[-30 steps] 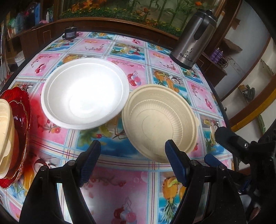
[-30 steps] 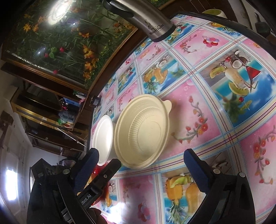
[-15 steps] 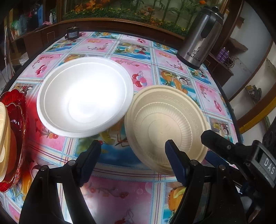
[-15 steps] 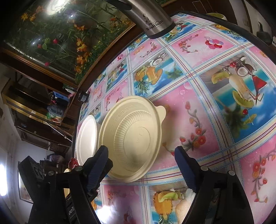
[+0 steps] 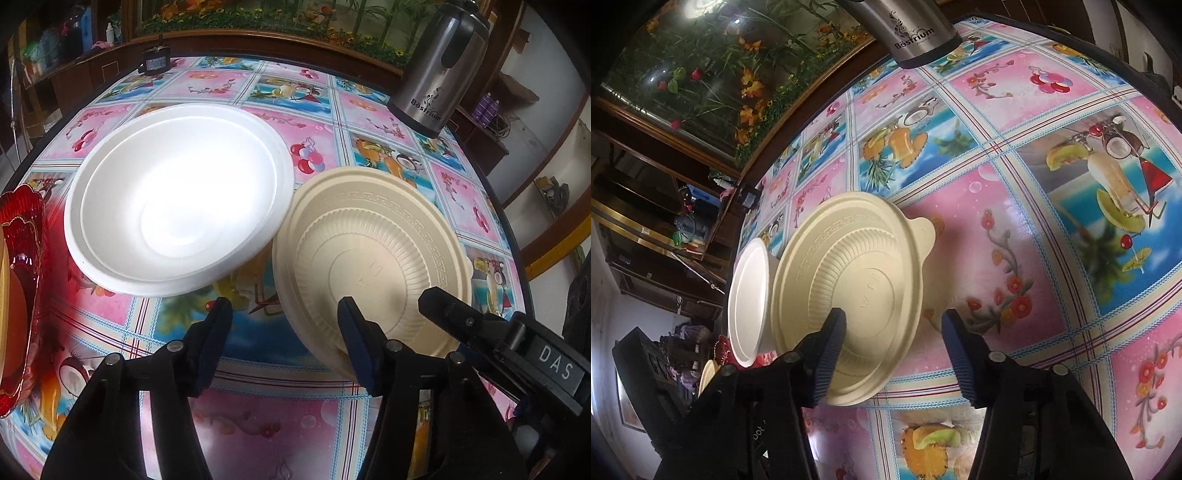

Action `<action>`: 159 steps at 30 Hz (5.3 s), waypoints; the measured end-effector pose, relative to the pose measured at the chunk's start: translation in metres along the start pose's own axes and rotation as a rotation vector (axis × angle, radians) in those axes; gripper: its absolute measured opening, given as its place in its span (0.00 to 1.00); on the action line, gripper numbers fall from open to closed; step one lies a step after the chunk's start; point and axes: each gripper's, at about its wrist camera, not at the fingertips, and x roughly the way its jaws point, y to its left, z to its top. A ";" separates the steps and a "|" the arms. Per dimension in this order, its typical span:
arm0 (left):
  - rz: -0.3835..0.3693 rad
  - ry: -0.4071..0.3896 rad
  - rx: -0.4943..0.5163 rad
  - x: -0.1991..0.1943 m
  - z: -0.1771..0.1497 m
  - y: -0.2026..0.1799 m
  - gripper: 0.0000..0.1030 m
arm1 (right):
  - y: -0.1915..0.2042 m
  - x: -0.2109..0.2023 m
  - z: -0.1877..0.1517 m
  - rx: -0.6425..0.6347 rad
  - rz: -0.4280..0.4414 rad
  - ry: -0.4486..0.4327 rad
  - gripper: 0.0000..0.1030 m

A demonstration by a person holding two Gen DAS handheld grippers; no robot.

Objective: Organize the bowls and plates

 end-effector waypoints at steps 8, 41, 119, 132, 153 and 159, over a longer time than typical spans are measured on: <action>0.014 -0.005 0.041 0.001 -0.002 -0.005 0.31 | 0.003 0.006 -0.006 -0.024 -0.037 0.021 0.22; 0.033 -0.070 0.148 -0.037 -0.037 -0.011 0.18 | 0.003 -0.034 -0.048 -0.035 -0.018 -0.034 0.12; 0.226 -0.319 -0.201 -0.162 -0.053 0.196 0.18 | 0.266 -0.002 -0.146 -0.530 0.207 0.097 0.13; 0.258 -0.289 -0.202 -0.149 -0.043 0.201 0.18 | 0.273 0.019 -0.145 -0.521 0.191 0.124 0.13; 0.275 -0.234 -0.202 -0.133 -0.041 0.207 0.18 | 0.271 0.044 -0.146 -0.512 0.143 0.164 0.14; 0.275 -0.228 -0.201 -0.132 -0.040 0.209 0.18 | 0.271 0.048 -0.145 -0.511 0.136 0.169 0.14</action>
